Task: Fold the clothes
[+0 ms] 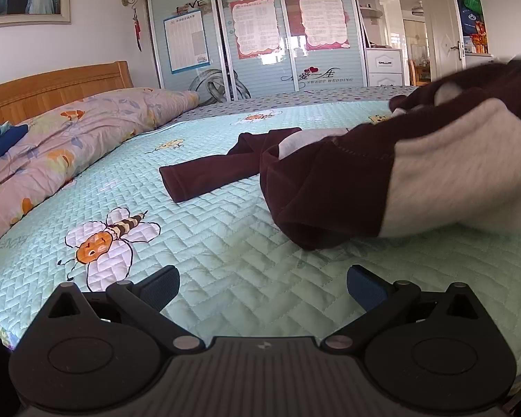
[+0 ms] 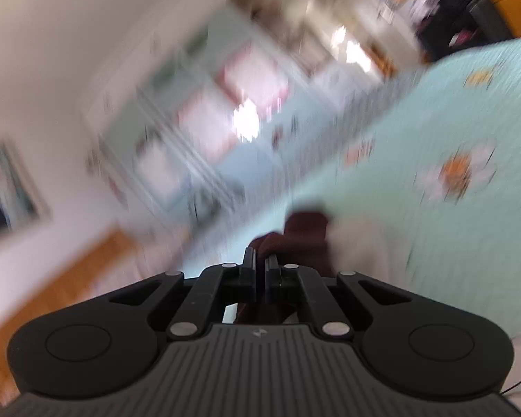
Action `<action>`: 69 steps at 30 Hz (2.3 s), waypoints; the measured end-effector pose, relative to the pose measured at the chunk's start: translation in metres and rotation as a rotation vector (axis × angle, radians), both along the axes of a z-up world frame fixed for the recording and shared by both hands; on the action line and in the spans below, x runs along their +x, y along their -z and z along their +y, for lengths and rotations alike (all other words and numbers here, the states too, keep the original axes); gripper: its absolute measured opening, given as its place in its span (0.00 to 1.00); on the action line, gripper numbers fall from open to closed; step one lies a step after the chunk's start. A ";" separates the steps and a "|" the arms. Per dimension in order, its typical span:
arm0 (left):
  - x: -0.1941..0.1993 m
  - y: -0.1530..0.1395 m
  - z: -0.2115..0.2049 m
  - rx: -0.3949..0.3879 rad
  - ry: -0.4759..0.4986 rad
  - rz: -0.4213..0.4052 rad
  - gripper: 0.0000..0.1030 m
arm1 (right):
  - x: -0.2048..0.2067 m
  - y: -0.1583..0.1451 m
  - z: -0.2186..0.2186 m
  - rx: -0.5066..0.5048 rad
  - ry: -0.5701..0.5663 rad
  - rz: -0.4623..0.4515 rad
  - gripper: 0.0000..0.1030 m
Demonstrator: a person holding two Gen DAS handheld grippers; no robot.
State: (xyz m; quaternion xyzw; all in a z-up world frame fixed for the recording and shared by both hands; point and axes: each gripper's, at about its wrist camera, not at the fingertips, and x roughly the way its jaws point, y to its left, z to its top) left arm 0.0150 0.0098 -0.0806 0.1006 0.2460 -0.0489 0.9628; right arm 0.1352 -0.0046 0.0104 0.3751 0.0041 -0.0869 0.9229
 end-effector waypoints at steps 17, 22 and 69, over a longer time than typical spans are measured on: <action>-0.012 -0.011 -0.009 -0.008 0.040 -0.054 0.99 | -0.133 0.006 0.028 -0.171 0.286 0.029 0.36; -0.022 -0.019 -0.011 -0.014 0.068 -0.094 0.99 | -0.143 -0.025 0.068 -0.484 0.427 -0.027 0.91; -0.052 -0.018 -0.025 0.066 0.158 -0.158 0.99 | -0.045 0.028 0.152 -0.395 0.184 -0.052 0.56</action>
